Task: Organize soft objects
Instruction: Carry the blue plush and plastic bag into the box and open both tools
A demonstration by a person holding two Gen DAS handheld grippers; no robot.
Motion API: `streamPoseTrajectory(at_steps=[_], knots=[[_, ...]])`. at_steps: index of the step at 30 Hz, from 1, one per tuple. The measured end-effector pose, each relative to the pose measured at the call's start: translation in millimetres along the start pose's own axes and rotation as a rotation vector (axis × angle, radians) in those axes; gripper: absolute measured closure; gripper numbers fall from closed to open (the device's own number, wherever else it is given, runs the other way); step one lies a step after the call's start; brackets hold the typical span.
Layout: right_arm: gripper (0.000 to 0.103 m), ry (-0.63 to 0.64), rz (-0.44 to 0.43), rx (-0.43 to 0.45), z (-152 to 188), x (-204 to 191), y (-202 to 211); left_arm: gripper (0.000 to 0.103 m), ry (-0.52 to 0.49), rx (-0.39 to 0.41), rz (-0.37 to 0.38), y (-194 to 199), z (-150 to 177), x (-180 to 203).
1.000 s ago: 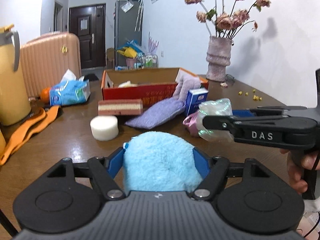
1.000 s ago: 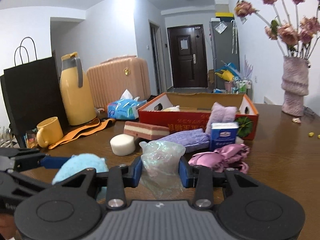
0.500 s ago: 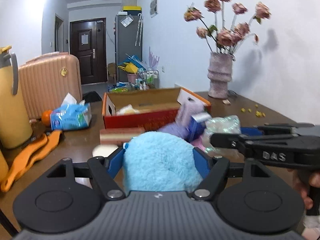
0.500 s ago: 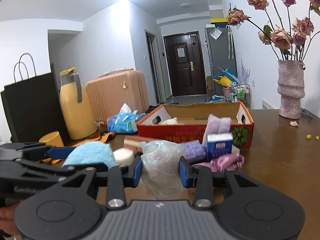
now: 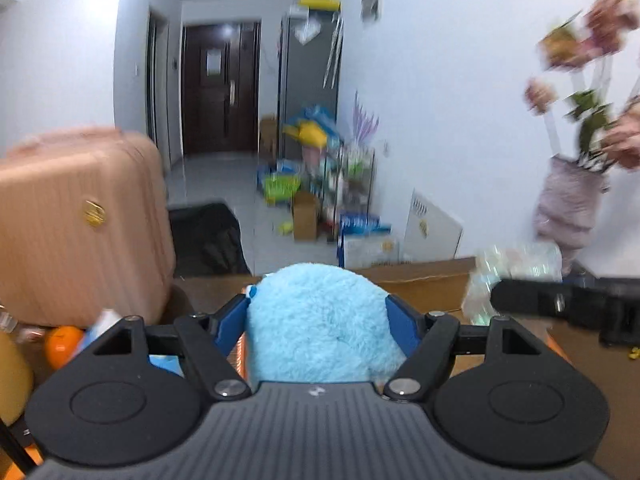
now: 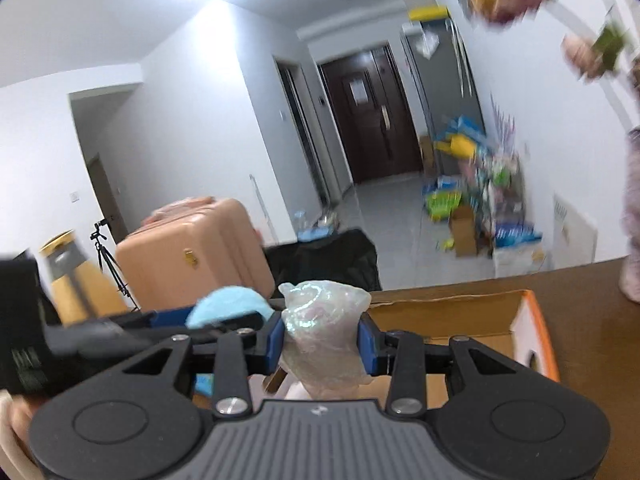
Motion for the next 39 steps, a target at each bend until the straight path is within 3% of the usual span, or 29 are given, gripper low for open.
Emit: streamPoseTrajectory(at_steps=[5,8,10,15,18,23,27,31,33,37,39], knots=[[0.066,-0.076,0.07,-0.148,-24.7,35.3,-101.7,0.028,0.012,-0.152,-0.064,-90.7,1.1,-7.6],[0.066,-0.107,0.098,-0.221,-22.3,51.1,-148.3,0.024,-0.026,-0.181,-0.087,-117.5,2.6,-7.6],[0.065,-0.111,0.104,-0.267,-18.1,55.8,-171.9,0.015,-0.04,-0.182,-0.109,-125.3,2.2,-9.4],[0.052,-0.128,0.087,-0.339,-6.4,59.9,-208.3,0.013,-0.091,-0.146,-0.088,-119.7,6.5,-9.9],[0.048,-0.126,0.092,-0.33,-3.6,58.5,-210.6,0.007,-0.107,-0.131,-0.1,-113.3,7.5,-9.9],[0.048,-0.116,0.102,-0.309,-8.0,52.0,-195.7,0.007,-0.092,-0.128,-0.121,-104.1,-0.7,-14.7],[0.047,-0.082,0.135,-0.256,-22.3,47.7,-152.6,0.007,-0.1,-0.096,-0.146,-72.7,-8.6,-18.6],[0.037,-0.071,0.174,-0.197,-27.3,52.6,-97.6,0.005,-0.136,-0.059,-0.174,-29.7,-8.5,-20.1],[0.034,-0.036,0.229,-0.168,-25.7,56.1,-68.5,0.004,-0.129,-0.039,-0.175,-6.9,-7.2,-22.0],[0.017,0.072,0.329,-0.081,-11.5,52.6,-0.2,0.003,-0.098,-0.012,-0.177,35.6,-1.3,-22.1],[0.016,0.109,0.364,-0.041,-1.3,46.3,29.7,0.002,-0.088,0.009,-0.178,56.8,4.9,-19.0]])
Point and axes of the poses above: each gripper's, at about its wrist camera, not at the fingertips, and y roughly against the way its jaws point, x to its right, z to its underside, the point moved 3 cm from there along -y, roughly the way its jaws point, and after that the axes turned 3 degrees about -y, right-handed, at the moved point
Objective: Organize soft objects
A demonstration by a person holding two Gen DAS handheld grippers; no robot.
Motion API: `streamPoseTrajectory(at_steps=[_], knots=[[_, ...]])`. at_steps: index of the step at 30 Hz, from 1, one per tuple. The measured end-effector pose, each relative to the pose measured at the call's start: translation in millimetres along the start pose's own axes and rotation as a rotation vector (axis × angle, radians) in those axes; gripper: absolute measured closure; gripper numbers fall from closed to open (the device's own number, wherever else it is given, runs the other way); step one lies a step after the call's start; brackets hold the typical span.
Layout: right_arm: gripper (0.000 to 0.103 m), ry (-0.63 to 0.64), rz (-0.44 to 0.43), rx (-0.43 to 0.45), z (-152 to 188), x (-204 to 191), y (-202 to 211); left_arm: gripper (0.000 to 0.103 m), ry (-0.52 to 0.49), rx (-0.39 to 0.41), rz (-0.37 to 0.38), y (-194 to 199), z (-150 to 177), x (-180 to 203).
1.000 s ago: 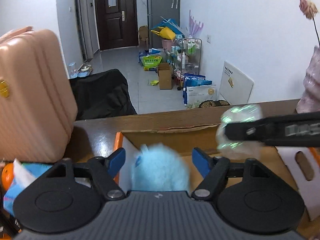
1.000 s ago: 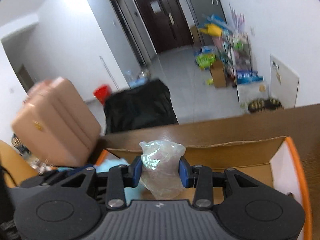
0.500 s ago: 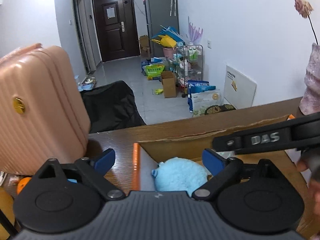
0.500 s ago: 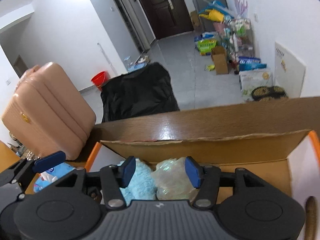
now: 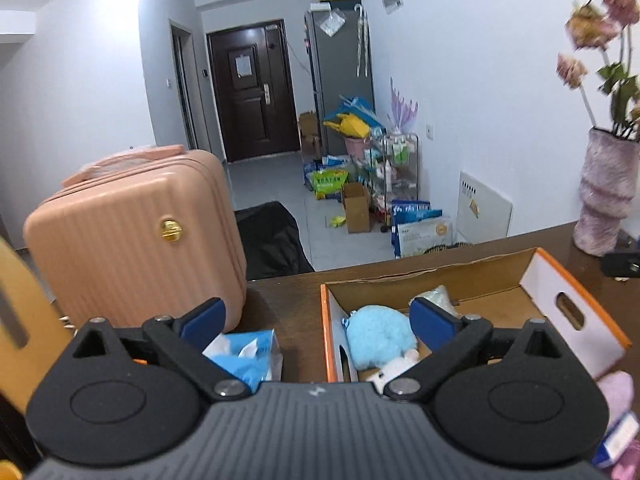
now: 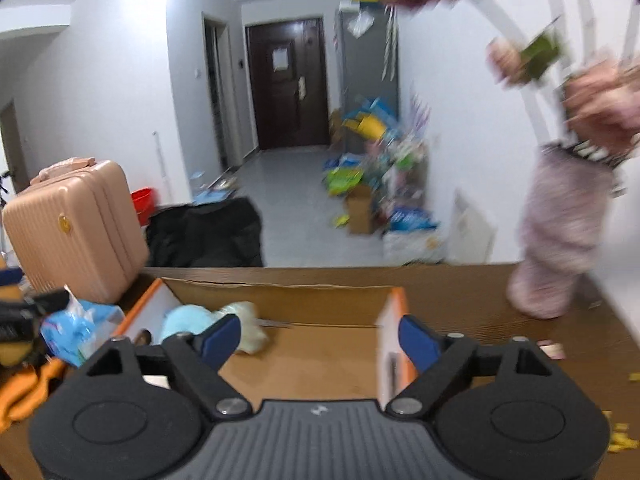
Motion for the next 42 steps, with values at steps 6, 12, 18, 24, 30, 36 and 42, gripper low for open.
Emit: streamPoseTrajectory(at_steps=[6,12,18,24,30,36,42], knots=[[0.014,0.041,0.024,0.101,38.0,5.5,79.8,0.001,0.023,0.054,-0.028,64.1,33.4,2.3],[0.011,0.087,0.033,0.2,95.9,-0.7,154.9,0.0,0.044,0.126,-0.034,147.8,86.2,6.9],[0.007,0.07,-0.046,0.255,163.7,-16.0,220.5,0.0,0.062,0.144,-0.015,218.4,151.1,7.3],[0.005,0.046,-0.094,0.301,239.1,-25.9,266.3,0.0,0.108,0.154,0.006,267.7,237.7,-5.7],[0.003,0.036,-0.143,0.26,296.0,-32.9,269.6,0.0,0.107,0.094,-0.002,260.7,268.1,-12.3],[0.003,0.035,-0.114,0.262,296.5,-32.6,261.5,0.0,0.107,0.101,0.005,252.2,261.2,-9.6],[0.003,0.02,-0.086,0.235,280.2,-31.0,250.4,0.0,0.081,0.062,0.001,235.2,250.3,-4.0]])
Point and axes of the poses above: each gripper's, at about its wrist camera, not at the fingertips, and y roughly against the way its jaws point, x to its right, z to its underside, the point moved 3 cm from there along -y, roughly the way its jaws point, and after that the axes turned 3 degrees about -y, right-handed, at the moved point
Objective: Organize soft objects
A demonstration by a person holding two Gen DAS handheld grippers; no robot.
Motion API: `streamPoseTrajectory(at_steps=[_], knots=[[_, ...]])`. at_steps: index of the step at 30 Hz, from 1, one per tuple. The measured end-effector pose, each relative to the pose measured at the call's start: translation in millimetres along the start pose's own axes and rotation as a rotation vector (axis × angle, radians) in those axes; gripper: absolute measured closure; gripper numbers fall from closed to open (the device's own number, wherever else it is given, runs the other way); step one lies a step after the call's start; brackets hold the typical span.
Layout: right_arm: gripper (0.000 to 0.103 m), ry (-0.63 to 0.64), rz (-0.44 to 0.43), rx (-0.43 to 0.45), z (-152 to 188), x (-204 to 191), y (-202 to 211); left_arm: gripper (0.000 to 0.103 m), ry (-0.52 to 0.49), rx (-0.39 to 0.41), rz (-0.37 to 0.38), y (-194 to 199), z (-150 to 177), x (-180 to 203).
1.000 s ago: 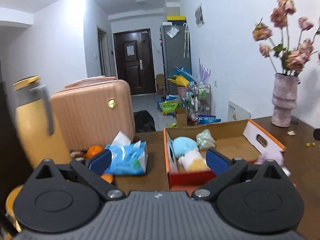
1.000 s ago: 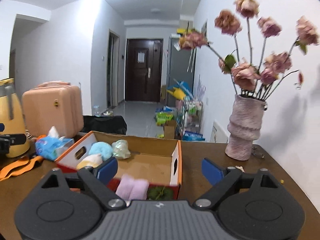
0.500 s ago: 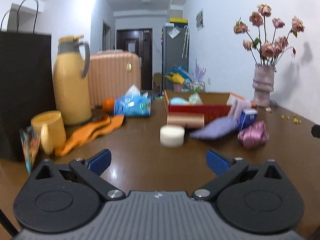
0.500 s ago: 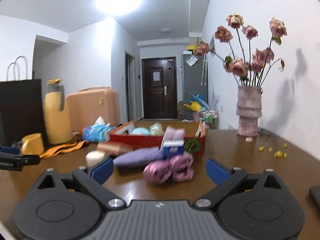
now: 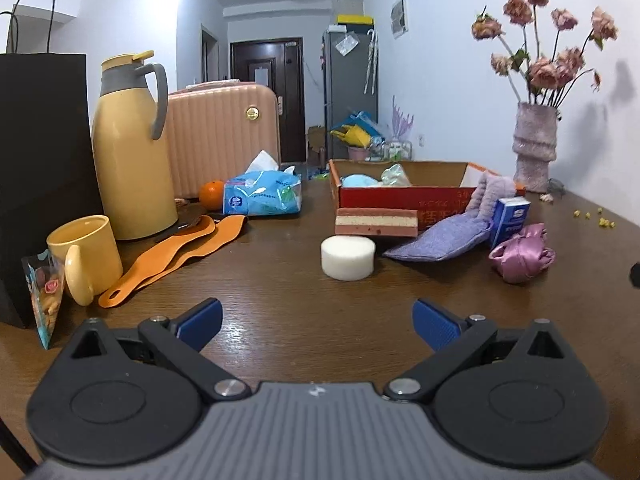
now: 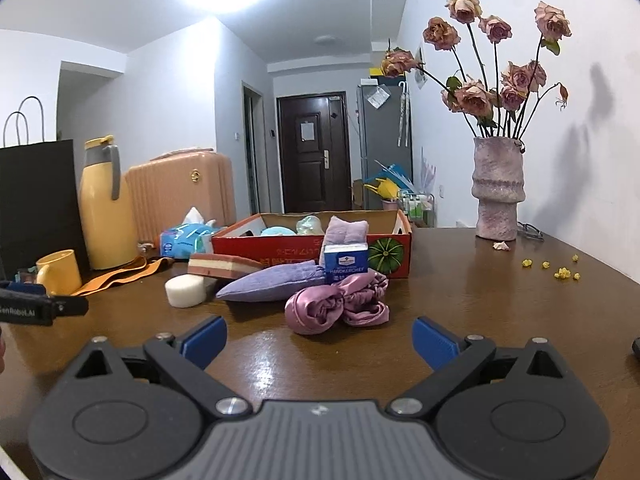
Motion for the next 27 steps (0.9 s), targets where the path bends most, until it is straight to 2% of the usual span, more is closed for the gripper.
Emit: streamPoseTrajectory(at_steps=[5,7,12,17,24,27], knots=[[0.003,0.004,-0.015,0.009,-11.2,-3.3,-13.8,0.0,-0.015,-0.034,-0.012,-19.7,-11.2,-1.6],[0.004,0.001,-0.024,-0.016,-15.2,-2.8,-25.2,0.0,-0.005,-0.063,-0.023,-31.6,-15.2,-0.3],[0.005,0.021,-0.022,-0.048,-35.3,-2.9,-54.8,0.0,0.024,-0.089,0.042,-51.0,-26.0,-0.3],[0.006,0.014,-0.067,-0.046,-48.0,-5.7,-85.5,0.0,-0.038,-0.118,0.03,-78.7,-38.3,7.7],[0.026,0.025,-0.189,-0.13,-63.3,-19.8,-145.4,0.0,-0.063,-0.163,0.083,-127.9,-54.3,21.8],[0.029,0.081,-0.202,-0.16,-67.8,-30.5,-171.0,0.0,-0.061,-0.179,0.095,-143.6,-61.3,27.2]])
Point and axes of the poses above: each gripper's, at about its wrist camera, not at the fingertips, and y roughly against the way its jaws point, x to its right, z to its underside, the point moved 3 cm from there along -y, roughly the way its jaws point, and after that the axes turned 3 degrees about -y, right-handed, at the moved point
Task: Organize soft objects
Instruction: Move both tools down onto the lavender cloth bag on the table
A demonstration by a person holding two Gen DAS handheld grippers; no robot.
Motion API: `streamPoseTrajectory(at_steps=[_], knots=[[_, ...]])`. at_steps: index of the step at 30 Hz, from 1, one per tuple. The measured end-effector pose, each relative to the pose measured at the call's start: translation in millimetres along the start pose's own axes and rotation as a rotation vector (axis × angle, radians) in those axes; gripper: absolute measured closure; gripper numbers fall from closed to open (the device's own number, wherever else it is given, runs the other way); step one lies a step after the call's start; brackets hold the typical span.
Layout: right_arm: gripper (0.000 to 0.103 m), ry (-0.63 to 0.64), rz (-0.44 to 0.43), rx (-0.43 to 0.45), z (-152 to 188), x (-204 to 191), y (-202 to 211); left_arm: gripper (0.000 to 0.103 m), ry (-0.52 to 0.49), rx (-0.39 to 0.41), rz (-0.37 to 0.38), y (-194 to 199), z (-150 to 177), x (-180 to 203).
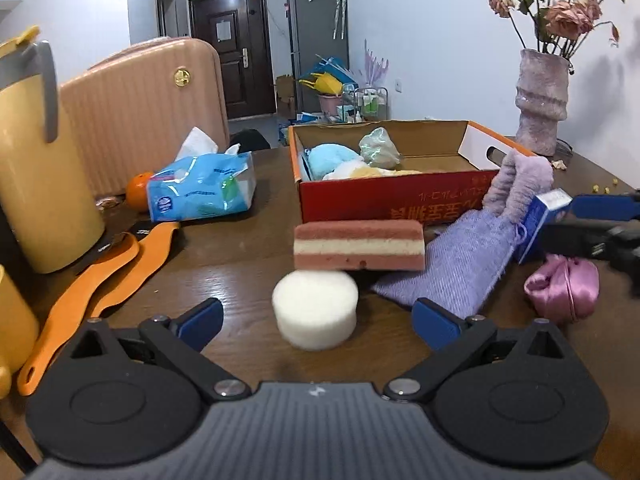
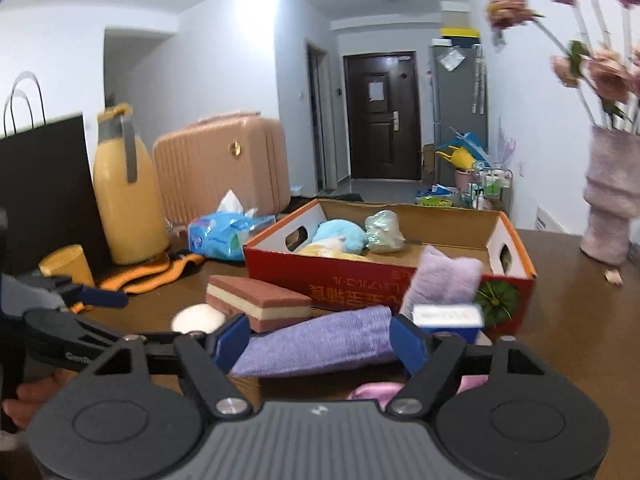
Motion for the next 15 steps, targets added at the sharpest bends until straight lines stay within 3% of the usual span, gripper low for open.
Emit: streamPoseTrajectory(at_steps=[4,10,15], knots=[[0.038,0.023,0.021,-0.06,-6.6,3.1,-31.2,0.007,0.077,-0.035,0.079,-8.0,-10.5,5.6],[0.039,0.075,0.09,-0.114,-6.4,7.9,-68.2,0.026,0.132,-0.101,0.199,-24.6,-9.4,26.0],[0.031,0.184,0.161,-0.114,-4.0,4.5,-86.9,0.045,0.191,-0.141,0.279,-37.4,-7.9,35.4]])
Point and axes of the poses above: each gripper's, at about its wrist camera, not at the fingertips, and y roughly against the way its jaws point, x to its right, z to its underside, the point moved 3 cm from there along -y, roughly the way its jaws point, and after that the axes turned 3 degrees about -y, right-handed, at the moved point
